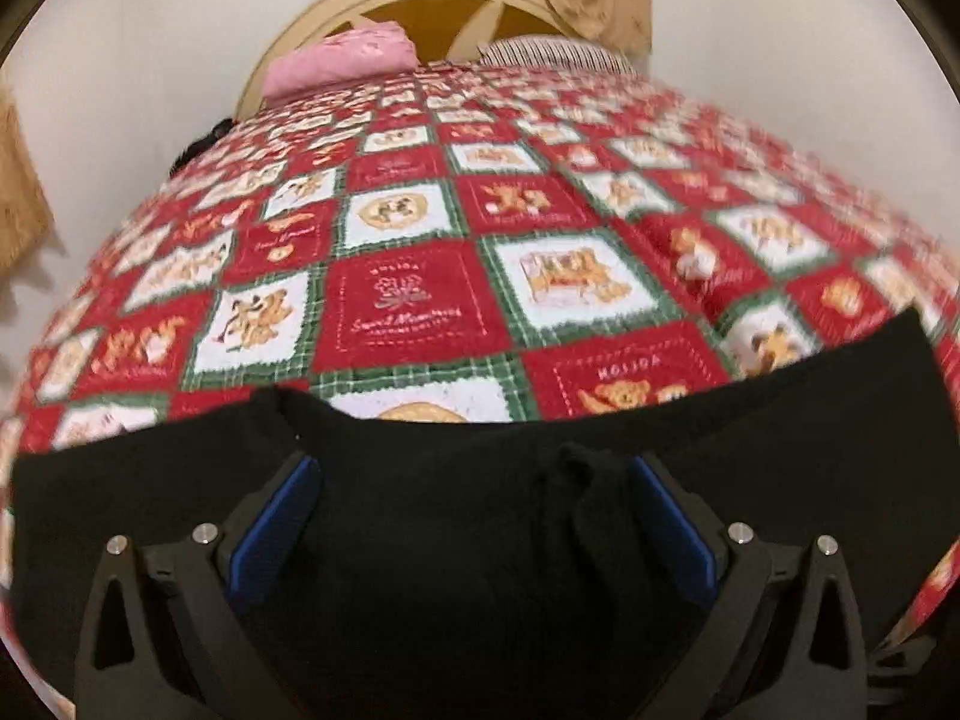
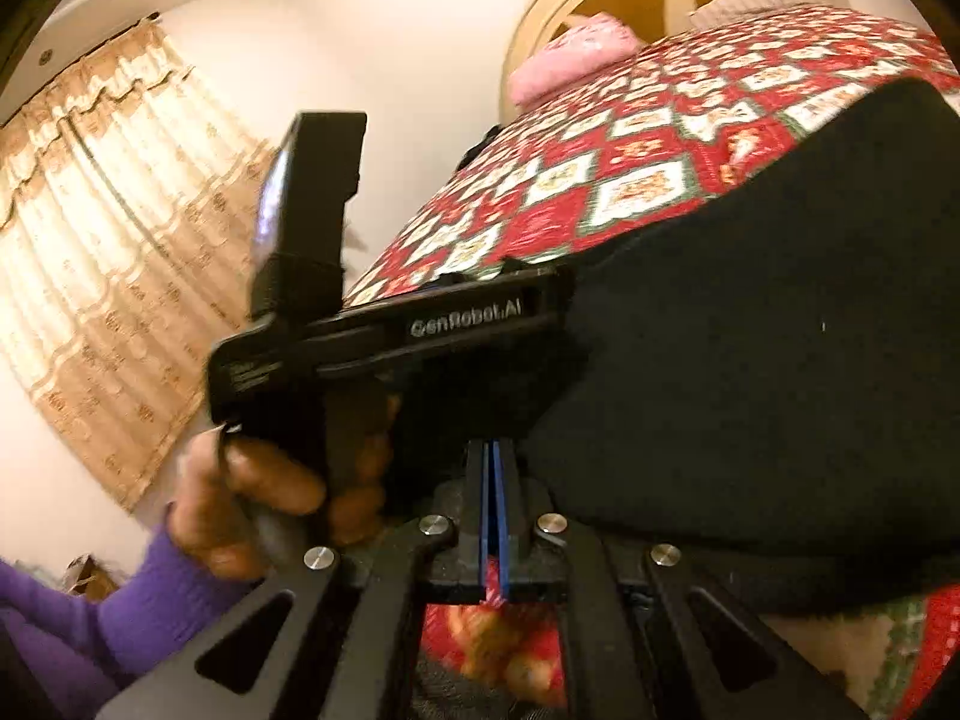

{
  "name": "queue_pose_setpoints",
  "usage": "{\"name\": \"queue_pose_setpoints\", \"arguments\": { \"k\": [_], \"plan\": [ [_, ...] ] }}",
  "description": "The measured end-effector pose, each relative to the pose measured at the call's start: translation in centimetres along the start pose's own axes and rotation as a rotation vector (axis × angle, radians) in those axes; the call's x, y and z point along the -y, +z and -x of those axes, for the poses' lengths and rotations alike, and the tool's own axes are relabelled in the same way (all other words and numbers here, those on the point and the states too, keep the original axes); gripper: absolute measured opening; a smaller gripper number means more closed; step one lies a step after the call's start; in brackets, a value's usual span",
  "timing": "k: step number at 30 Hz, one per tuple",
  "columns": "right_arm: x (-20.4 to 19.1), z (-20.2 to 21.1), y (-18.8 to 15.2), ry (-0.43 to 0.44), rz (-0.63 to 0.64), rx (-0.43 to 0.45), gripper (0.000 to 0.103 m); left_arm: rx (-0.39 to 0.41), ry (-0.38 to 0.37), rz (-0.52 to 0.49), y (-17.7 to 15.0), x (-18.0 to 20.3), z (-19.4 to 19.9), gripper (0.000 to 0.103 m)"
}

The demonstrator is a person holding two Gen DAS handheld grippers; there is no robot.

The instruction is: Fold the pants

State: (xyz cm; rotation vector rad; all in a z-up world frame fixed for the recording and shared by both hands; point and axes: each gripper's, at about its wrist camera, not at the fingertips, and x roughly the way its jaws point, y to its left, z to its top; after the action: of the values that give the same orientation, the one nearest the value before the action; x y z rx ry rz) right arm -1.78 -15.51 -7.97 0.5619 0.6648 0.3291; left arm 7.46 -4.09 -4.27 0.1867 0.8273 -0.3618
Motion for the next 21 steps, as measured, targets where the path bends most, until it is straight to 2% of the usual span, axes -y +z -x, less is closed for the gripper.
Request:
{"name": "queue_pose_setpoints", "arguments": {
  "k": [2, 4, 6, 10, 12, 15, 17, 19, 21],
  "plan": [
    [-0.3, 1.7, 0.2, -0.003, 0.004, 0.044, 0.002, 0.009, 0.010, 0.011, 0.1, -0.5, 1.1, 0.103],
    [-0.2, 4.3, 0.7, -0.051, 0.003, 0.132, 0.002, 0.059, 0.028, 0.018, 0.1, -1.2, 2.8, 0.103],
    [0.0, 5.9, 1.1, -0.106, -0.001, 0.176, 0.002, 0.096, 0.051, 0.026, 0.0, -2.1, 4.2, 0.103],
    [-0.4, 6.6, 1.9, -0.151, 0.017, 0.196, 0.002, 0.137, 0.109, 0.074, -1.2, -5.9, 6.4, 0.103],
    [-1.1, 5.3, 2.1, -0.123, 0.038, 0.173, 0.002, 0.136, 0.134, 0.120, -2.2, -8.3, 7.0, 0.103],
    [-2.9, 2.0, 2.7, -0.040, 0.085, 0.120, 0.002, 0.141, 0.204, 0.221, -4.3, -12.3, 8.4, 0.103],
    [-4.4, 0.0, 2.4, -0.014, 0.145, 0.090, 0.002, 0.138, 0.258, 0.298, -5.9, -15.3, 9.2, 0.103],
    [-5.7, -3.2, 1.9, -0.036, 0.226, 0.022, 0.002, 0.136, 0.312, 0.377, -7.4, -18.0, 10.0, 0.103],
    [-5.8, -5.5, 0.5, -0.092, 0.236, -0.078, 0.002, 0.138, 0.373, 0.450, -8.9, -20.4, 10.8, 0.103]
  ]
}}
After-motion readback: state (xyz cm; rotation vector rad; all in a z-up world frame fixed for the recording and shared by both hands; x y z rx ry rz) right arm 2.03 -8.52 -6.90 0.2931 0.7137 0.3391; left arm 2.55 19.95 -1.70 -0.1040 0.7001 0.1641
